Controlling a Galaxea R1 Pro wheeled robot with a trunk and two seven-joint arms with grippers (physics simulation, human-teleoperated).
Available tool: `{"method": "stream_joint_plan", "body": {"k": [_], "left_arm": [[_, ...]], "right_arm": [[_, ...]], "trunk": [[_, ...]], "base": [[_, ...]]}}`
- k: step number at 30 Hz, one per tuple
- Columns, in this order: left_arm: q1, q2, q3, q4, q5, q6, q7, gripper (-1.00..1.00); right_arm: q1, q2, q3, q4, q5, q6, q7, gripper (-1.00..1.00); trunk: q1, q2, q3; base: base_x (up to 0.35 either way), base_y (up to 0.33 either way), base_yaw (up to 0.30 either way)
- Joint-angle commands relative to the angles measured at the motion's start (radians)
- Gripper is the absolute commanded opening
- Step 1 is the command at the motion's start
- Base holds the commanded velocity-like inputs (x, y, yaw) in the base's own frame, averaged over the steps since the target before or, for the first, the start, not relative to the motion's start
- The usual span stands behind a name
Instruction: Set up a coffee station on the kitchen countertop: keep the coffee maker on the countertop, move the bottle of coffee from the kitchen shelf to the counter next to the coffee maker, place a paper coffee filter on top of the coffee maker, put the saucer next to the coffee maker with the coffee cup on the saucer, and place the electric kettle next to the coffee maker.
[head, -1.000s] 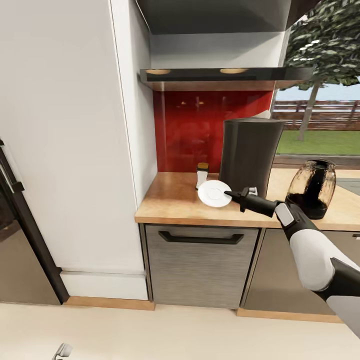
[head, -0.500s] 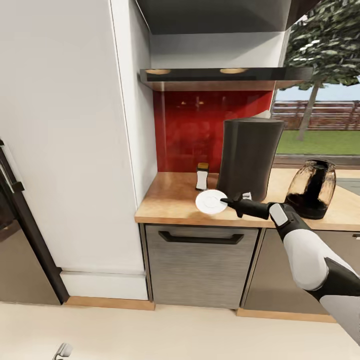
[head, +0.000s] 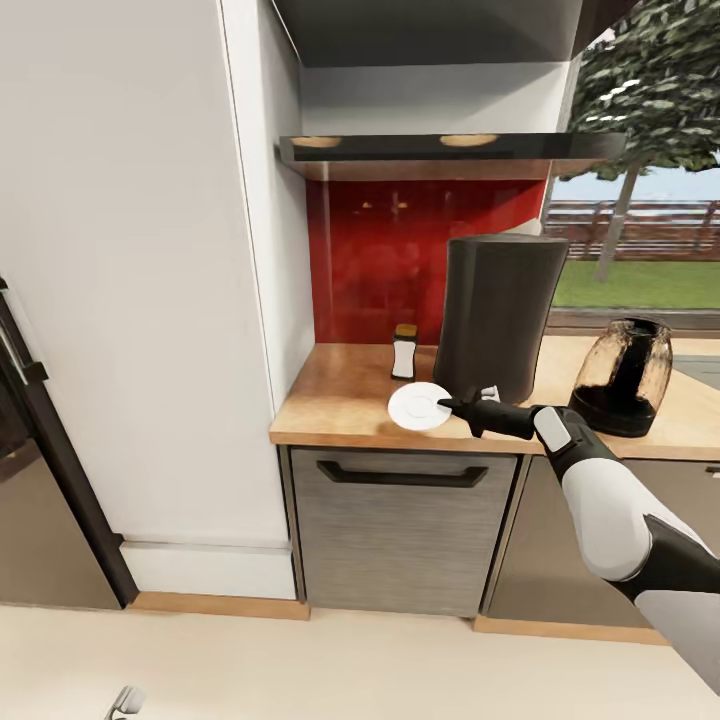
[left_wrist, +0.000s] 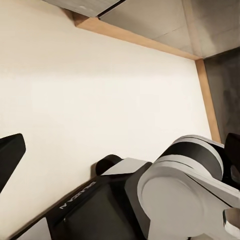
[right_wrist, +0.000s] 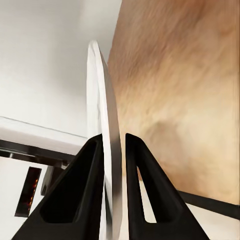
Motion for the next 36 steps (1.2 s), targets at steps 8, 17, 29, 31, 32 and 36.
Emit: {"method": "stream_joint_plan", "body": {"k": [8,17,29,31,32,36], "left_arm": [[-0.001,0.001,-0.007,-0.001,0.009,0.01,-0.002,1.0],[-0.001,0.001,-0.006,-0.001,0.009,0.01,-0.002,1.0],[-0.001,0.001,-0.006,-0.001,0.009,0.011,-0.002,1.0],[-0.001,0.001,-0.006,-0.001,0.009,0.011,-0.002,1.0],[-0.001,0.001,-0.006,-0.001,0.009,0.01,-0.002,1.0],[-0.001,0.001,-0.006,-0.001,0.009,0.01,-0.002,1.0]], "right_arm": [[-0.001,0.0,-0.006,0.0,-0.004,0.007,0.002,-1.0],[-0.001,0.0,-0.006,0.0,-0.004,0.007,0.002,-1.0],[-0.001,0.0,-0.009,0.0,-0.004,0.006,-0.023,-1.0],[-0.001,0.0,-0.03,0.0,-0.005,0.006,-0.065,-1.0],[-0.001,0.0,-0.038,0.0,-0.005,0.006,-0.073,-1.0],[-0.001,0.0,-0.076,0.0,-0.006,0.006,-0.098,-1.0]], "trunk": [[0.008,-0.015,-0.007],[0.008,-0.015,-0.007],[0.008,-0.015,-0.007],[0.008,-0.015,-0.007],[0.008,-0.015,-0.007],[0.008,-0.015,-0.007]], "base": [[0.0,0.0,0.0],[0.089,0.0,0.0],[0.094,0.0,0.0],[0.018,0.0,0.0],[0.011,0.0,0.0],[0.005,0.0,0.0]]}}
